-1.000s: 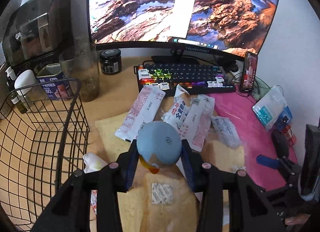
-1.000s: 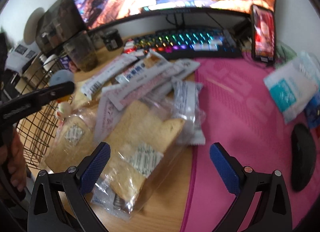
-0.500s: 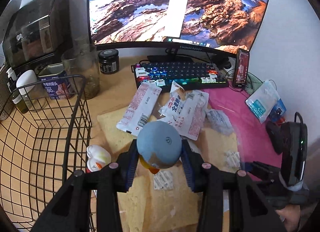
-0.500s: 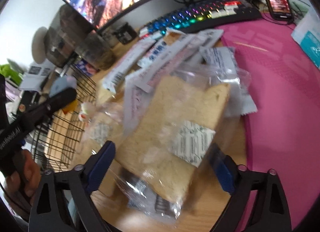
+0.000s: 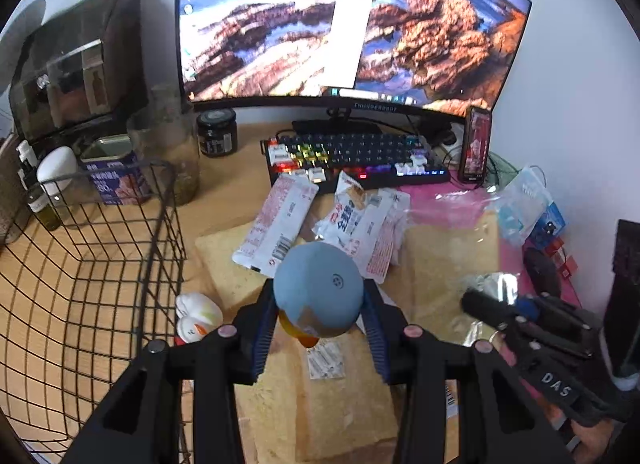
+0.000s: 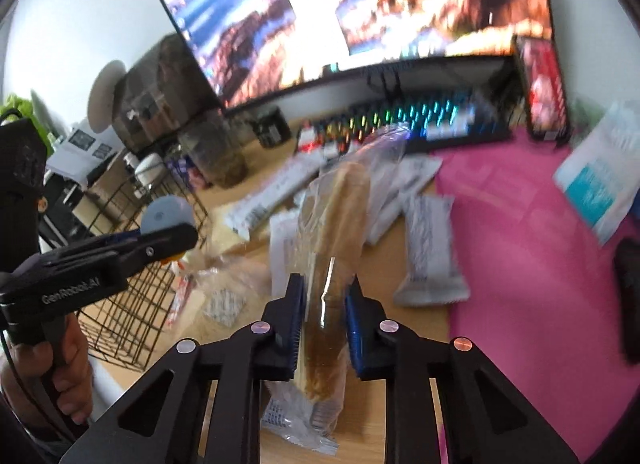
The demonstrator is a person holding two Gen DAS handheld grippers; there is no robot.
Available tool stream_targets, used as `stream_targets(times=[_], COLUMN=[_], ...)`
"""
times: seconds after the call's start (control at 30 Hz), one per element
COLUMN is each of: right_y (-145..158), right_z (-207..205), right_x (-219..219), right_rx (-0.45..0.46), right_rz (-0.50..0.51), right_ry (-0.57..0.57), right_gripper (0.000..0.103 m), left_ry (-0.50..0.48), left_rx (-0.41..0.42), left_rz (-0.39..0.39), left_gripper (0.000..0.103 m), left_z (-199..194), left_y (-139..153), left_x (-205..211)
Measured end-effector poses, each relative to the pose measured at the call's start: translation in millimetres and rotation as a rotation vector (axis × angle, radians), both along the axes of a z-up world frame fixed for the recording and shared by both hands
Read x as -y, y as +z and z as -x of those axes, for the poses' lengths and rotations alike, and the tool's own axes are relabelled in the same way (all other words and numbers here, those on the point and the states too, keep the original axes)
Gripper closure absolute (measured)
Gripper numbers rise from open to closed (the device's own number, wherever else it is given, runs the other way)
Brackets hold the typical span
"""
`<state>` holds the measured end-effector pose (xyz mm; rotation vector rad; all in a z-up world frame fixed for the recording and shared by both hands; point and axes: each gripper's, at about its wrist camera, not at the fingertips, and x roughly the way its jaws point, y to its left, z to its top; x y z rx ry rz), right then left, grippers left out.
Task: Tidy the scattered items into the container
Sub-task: 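Carry the bottle with the left gripper while the right gripper grasps a bread roll bag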
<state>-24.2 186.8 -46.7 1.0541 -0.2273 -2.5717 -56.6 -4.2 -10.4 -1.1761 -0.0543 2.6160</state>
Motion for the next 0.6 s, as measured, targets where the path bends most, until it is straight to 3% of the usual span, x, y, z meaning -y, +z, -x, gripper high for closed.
stream_targets(times=[0.37,0.6], right_y=[66,104], right_z=[-28,-35], right_x=[31,92], right_rx=[-0.183,-0.269], right_rz=[-0.063,-0.069], right_ry=[0.057,0.198], right_gripper=[0.083,0.083], left_ry=[0.075,0.222], left_rx=[-0.113,-0.192], left_rz=[-0.015,0.022], left_gripper=[0.057,0.057], left_z=[-24,-54], left_y=[49,81], left_x=[37,103])
